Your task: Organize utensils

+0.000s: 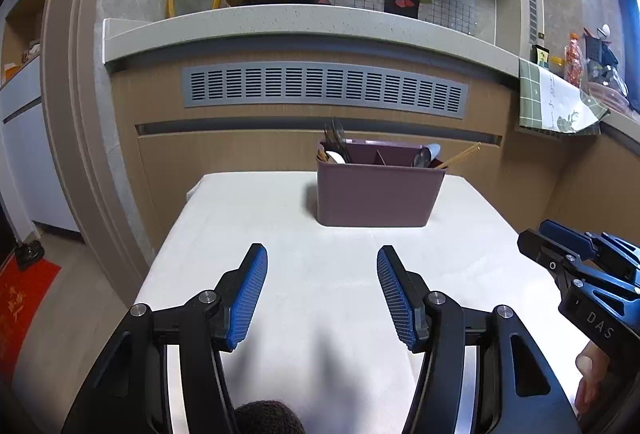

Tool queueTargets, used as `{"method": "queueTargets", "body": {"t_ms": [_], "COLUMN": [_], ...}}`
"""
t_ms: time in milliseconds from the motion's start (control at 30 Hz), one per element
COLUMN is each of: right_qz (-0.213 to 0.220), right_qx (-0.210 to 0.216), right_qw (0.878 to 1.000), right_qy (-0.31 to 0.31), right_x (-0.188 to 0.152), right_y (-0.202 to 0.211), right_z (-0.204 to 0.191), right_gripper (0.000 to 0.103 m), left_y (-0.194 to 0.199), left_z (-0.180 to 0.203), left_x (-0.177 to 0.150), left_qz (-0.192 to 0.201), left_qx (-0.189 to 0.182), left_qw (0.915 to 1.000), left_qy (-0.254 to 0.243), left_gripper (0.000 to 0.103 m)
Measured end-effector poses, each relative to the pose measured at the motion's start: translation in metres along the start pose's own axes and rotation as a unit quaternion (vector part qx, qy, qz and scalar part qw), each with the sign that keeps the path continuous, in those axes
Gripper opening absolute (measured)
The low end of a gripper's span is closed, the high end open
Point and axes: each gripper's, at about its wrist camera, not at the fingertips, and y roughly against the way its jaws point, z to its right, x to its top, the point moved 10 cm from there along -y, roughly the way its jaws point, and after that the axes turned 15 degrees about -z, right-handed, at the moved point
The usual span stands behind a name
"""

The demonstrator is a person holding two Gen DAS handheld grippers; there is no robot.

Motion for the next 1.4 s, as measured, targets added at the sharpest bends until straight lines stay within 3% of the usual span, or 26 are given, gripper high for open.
{"method": "queueTargets", "body": {"t_ms": [1400], "right_qz": [-0.013], "right_qx": [0.003], "right_qw": [1.0], "right_qy": [-0.004], "right_x": [-0.004], "right_y": [-0.008], "right_z": [0.007], "right_gripper": [0.032], "left_y": [-0.013], "left_z": [0.006], "left_x": [-0.004], "left_qz": [-0.015], "left_qx": [-0.012], "left_qw": [0.9998], "left_qy": [-0.008], "left_gripper": [0.058]}}
